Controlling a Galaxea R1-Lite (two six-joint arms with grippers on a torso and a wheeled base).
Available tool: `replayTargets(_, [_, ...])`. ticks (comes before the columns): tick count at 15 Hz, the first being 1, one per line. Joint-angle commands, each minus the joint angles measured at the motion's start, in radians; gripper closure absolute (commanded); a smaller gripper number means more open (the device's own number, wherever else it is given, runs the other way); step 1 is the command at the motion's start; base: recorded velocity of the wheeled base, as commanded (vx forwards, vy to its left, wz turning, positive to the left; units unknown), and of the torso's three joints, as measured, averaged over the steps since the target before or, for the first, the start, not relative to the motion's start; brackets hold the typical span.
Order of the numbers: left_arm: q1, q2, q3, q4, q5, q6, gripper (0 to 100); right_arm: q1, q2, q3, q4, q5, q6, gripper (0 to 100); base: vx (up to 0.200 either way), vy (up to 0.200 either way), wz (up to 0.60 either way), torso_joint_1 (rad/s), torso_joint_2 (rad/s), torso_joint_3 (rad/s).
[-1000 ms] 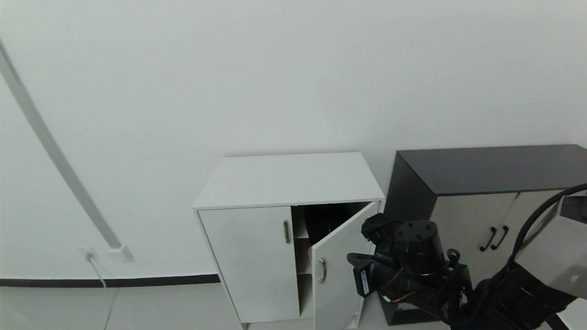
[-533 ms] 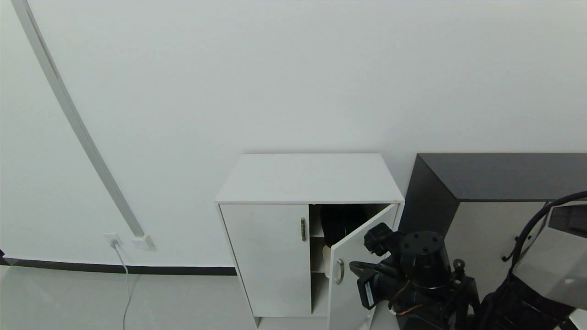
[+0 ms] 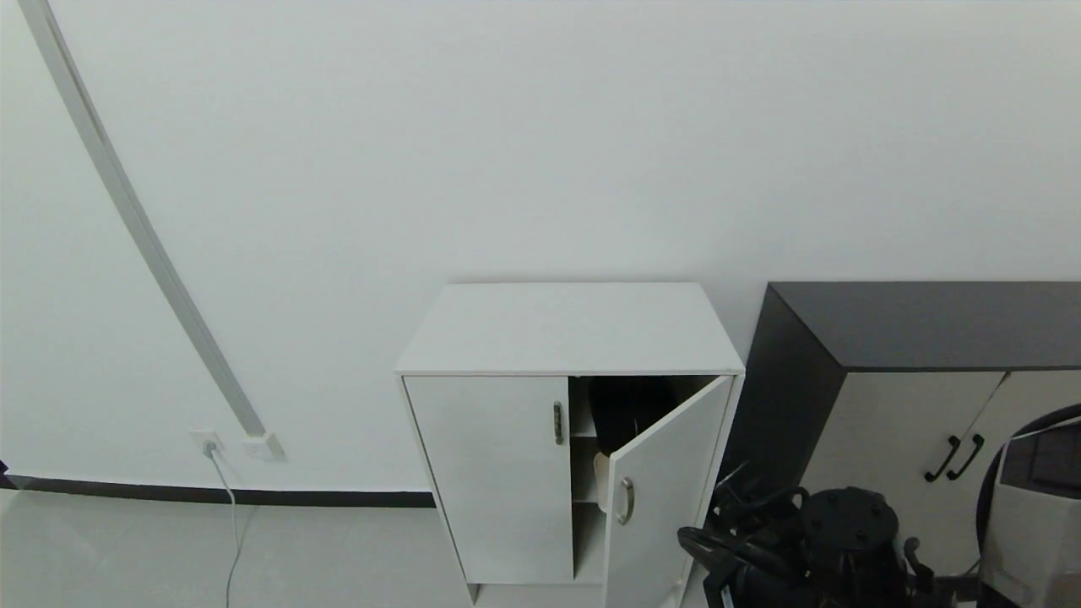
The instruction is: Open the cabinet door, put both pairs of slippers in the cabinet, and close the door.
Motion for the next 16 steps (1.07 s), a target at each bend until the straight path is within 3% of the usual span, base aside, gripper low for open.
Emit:
replayTargets(1, [0.001,0.001,0.0,0.0,0.0,0.0,100,0.018,0.018,0.067,-0.038,0.0,0.001,100,0.2,0.0,0.0,-0.002,0.0,0.002])
replayTargets(5, [0.001,0.001,0.0,0.0,0.001,-0.001,100,0.029,0.071,0.176,-0.169,0.0,0.009,100,0.2,0.0,0.0,0.0,-0.01,0.004])
replayTargets(8, [0.001,0.001,0.0,-0.001,0.001,-0.001,100,0.03,0.075,0.197,-0.169,0.002,0.023,100,0.0,0.0,0.0,0.0,0.0,0.0])
replayTargets(12, [0.001,0.001,0.0,0.0,0.001,-0.001,100,0.03,0.111,0.165,-0.169,0.002,0.024,100,0.0,0.0,0.0,0.0,0.0,0.0])
replayTargets(16, [0.001,0.001,0.0,-0.001,0.001,-0.001,100,0.024,0.193,0.052,-0.169,0.002,0.024,100,0.0,0.0,0.0,0.0,0.0,0.0])
